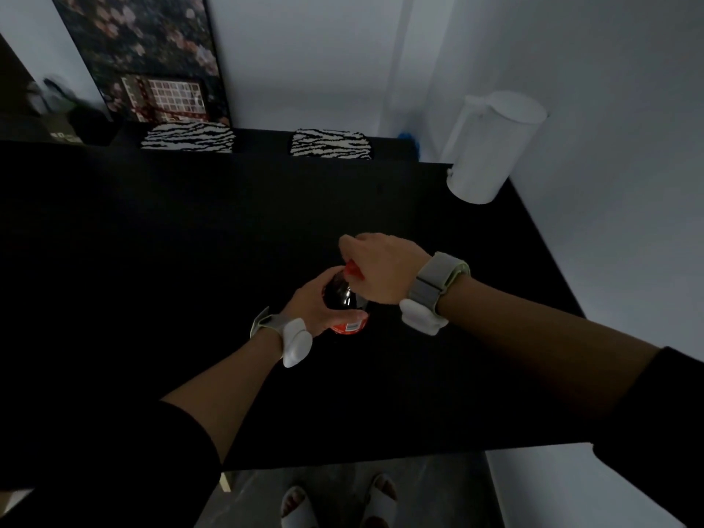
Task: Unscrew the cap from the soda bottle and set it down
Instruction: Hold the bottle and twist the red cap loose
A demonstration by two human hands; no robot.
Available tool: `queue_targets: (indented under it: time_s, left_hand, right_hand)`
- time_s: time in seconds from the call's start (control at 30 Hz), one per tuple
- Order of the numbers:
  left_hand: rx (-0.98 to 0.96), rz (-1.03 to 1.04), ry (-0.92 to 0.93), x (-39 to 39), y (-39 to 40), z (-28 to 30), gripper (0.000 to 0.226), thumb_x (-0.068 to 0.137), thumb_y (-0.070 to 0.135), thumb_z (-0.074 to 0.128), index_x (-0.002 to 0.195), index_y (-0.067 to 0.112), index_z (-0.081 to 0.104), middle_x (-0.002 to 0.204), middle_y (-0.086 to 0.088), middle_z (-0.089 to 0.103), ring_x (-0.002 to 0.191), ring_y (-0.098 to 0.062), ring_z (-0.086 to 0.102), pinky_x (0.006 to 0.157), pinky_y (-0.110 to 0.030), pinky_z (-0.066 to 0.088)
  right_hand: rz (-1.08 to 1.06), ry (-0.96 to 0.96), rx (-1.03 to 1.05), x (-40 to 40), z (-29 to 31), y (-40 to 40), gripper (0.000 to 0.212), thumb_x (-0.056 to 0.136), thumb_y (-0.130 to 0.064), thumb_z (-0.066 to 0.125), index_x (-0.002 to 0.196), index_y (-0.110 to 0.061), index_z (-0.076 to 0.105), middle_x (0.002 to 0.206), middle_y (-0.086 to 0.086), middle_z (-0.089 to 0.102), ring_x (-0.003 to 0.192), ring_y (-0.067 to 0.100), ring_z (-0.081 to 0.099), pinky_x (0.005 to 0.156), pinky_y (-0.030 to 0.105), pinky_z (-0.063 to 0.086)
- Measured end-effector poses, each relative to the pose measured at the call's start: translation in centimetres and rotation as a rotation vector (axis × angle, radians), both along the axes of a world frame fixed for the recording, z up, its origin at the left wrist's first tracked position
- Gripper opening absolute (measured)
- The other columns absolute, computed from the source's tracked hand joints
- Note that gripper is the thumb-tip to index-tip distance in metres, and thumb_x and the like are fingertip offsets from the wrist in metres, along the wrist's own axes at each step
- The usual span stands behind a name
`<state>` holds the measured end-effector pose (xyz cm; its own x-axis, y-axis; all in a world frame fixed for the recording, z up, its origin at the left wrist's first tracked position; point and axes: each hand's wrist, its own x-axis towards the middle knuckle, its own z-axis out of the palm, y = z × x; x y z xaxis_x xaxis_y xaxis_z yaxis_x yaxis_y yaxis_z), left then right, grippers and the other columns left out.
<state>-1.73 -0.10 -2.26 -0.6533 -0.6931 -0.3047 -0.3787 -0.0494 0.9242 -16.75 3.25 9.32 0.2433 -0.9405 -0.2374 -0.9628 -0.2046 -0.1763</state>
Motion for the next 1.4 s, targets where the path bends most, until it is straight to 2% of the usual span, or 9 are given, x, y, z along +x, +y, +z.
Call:
queue_targets:
  time_s: [0.17, 0.3, 0.53, 0.7, 0.9, 1.03, 1.13, 1.23, 1.4]
  left_hand:
    - [0.010, -0.005, 0.006, 0.1, 0.0, -0.1, 0.079, 0.069, 0.035, 0.086, 0.139, 0.033, 0.047, 0.132, 0.013, 0.058, 0.123, -0.006, 0.052, 0.102, -0.029, 0.038]
    - [-0.006, 0.002, 0.005, 0.1, 0.0, -0.1, 0.069, 0.070, 0.032, 0.085, 0.130, 0.036, 0.052, 0.128, 0.018, 0.057, 0.120, -0.001, 0.051, 0.103, -0.030, 0.037]
    - [0.045, -0.017, -0.024, -0.1, 0.1, 0.5, 0.084, 0.070, 0.031, 0.084, 0.142, 0.029, 0.043, 0.135, 0.009, 0.055, 0.127, -0.012, 0.049, 0.107, -0.036, 0.036]
    - [-0.013, -0.019, -0.028, -0.3, 0.1, 0.5, 0.072, 0.070, 0.033, 0.084, 0.133, 0.034, 0.049, 0.130, 0.013, 0.056, 0.127, -0.011, 0.049, 0.109, -0.039, 0.035]
    - [0.050, -0.025, -0.043, -0.2, -0.3, 0.5, 0.091, 0.062, 0.041, 0.086, 0.142, 0.030, 0.043, 0.137, 0.008, 0.055, 0.129, -0.014, 0.049, 0.109, -0.040, 0.037]
    - [0.042, -0.020, -0.032, -0.1, -0.1, 0.4, 0.080, 0.069, 0.031, 0.085, 0.139, 0.028, 0.046, 0.134, 0.009, 0.057, 0.126, -0.011, 0.050, 0.101, -0.029, 0.038]
    - [0.066, -0.016, -0.026, -0.1, 0.0, 0.4, 0.080, 0.070, 0.029, 0.085, 0.140, 0.029, 0.045, 0.133, 0.009, 0.056, 0.124, -0.010, 0.051, 0.103, -0.032, 0.039]
    - [0.082, -0.032, -0.018, 0.0, -0.3, 0.5, 0.085, 0.068, 0.031, 0.085, 0.142, 0.029, 0.043, 0.135, 0.008, 0.056, 0.127, -0.013, 0.051, 0.108, -0.038, 0.037]
    - [0.018, -0.012, -0.031, -0.2, 0.0, 0.4, 0.072, 0.072, 0.028, 0.084, 0.134, 0.030, 0.049, 0.122, 0.018, 0.056, 0.114, -0.003, 0.051, 0.092, -0.023, 0.036]
  right_hand:
    - [-0.061, 0.079, -0.023, -0.3, 0.1, 0.2, 0.052, 0.085, -0.062, 0.049, 0.118, -0.022, 0.040, 0.090, -0.003, 0.054, 0.070, 0.013, 0.056, 0.053, 0.026, 0.043]
    - [-0.071, 0.105, -0.118, -0.1, -0.2, 0.0, 0.040, 0.091, -0.060, 0.043, 0.091, -0.020, 0.045, 0.067, -0.006, 0.048, 0.054, 0.009, 0.048, 0.048, 0.023, 0.039]
    - [0.017, 0.079, -0.024, -0.2, 0.5, 0.2, 0.049, 0.088, -0.051, 0.050, 0.126, -0.023, 0.037, 0.094, -0.002, 0.050, 0.064, 0.010, 0.050, 0.050, 0.025, 0.038]
    - [-0.036, 0.111, -0.123, -0.3, -0.1, 0.0, 0.043, 0.092, -0.059, 0.042, 0.103, -0.017, 0.048, 0.067, -0.007, 0.050, 0.052, 0.009, 0.049, 0.047, 0.024, 0.040]
    - [-0.003, 0.089, -0.047, -0.2, 0.3, 0.3, 0.052, 0.087, -0.054, 0.048, 0.127, -0.022, 0.037, 0.095, -0.002, 0.050, 0.065, 0.010, 0.049, 0.050, 0.025, 0.039]
    - [-0.042, 0.091, -0.081, -0.2, -0.3, 0.2, 0.042, 0.091, -0.058, 0.043, 0.105, -0.019, 0.045, 0.076, -0.004, 0.052, 0.060, 0.012, 0.052, 0.048, 0.024, 0.038]
    - [0.003, 0.038, -0.021, -0.3, -0.3, 0.1, 0.026, 0.092, -0.046, 0.048, 0.102, -0.023, 0.041, 0.085, -0.002, 0.053, 0.063, 0.011, 0.049, 0.050, 0.023, 0.037]
    - [0.001, 0.085, -0.016, -0.3, -0.3, 0.2, 0.054, 0.085, -0.058, 0.051, 0.126, -0.025, 0.038, 0.099, -0.004, 0.046, 0.068, 0.010, 0.047, 0.050, 0.023, 0.036]
    - [-0.033, 0.064, -0.087, -0.2, -0.8, 0.0, 0.038, 0.093, -0.056, 0.042, 0.102, -0.020, 0.049, 0.073, -0.006, 0.050, 0.059, 0.009, 0.051, 0.050, 0.022, 0.040]
